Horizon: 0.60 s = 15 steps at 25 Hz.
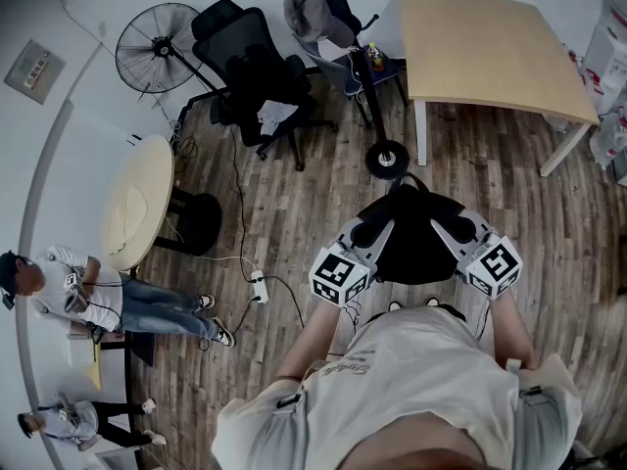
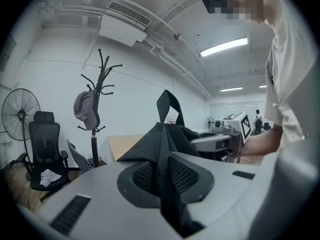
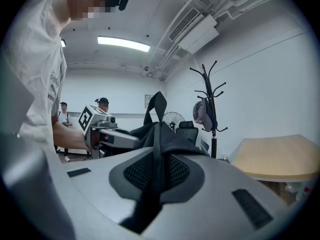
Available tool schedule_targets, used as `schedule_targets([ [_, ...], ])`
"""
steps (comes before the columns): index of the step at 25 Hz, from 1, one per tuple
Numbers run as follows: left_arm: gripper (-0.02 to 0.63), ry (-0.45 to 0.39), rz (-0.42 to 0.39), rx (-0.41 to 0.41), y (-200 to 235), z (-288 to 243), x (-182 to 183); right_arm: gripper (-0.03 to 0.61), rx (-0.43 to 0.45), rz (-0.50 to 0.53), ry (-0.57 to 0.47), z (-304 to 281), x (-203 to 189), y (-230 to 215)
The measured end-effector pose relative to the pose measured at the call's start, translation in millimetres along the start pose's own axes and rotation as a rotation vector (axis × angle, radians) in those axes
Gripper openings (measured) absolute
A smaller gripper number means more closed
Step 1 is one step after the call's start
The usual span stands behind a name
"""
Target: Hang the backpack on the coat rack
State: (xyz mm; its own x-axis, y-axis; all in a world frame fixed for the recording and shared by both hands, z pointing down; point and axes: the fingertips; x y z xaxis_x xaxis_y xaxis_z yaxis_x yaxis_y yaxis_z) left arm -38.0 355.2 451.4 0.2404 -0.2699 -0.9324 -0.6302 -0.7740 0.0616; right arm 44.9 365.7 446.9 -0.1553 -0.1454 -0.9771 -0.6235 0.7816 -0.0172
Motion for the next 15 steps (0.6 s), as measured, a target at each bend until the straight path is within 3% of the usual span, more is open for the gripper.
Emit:
schedule_targets([
  [15, 0.046, 0.003, 0.006, -0.051, 37.5, 14.1, -15.9, 0.029, -0.029, -0.040, 0.050, -39.9, -5.4, 12.0],
])
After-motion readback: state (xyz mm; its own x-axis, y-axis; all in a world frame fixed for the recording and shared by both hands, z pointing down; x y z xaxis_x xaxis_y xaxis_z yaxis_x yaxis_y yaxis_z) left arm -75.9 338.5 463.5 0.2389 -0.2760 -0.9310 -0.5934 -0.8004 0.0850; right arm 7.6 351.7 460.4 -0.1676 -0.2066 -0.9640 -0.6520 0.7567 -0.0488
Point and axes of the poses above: the fingertips, and each gripper's own axes: z backward along the fingers, y to its left, x out of its top, and after that the axes turned 9 degrees about y, right-handed
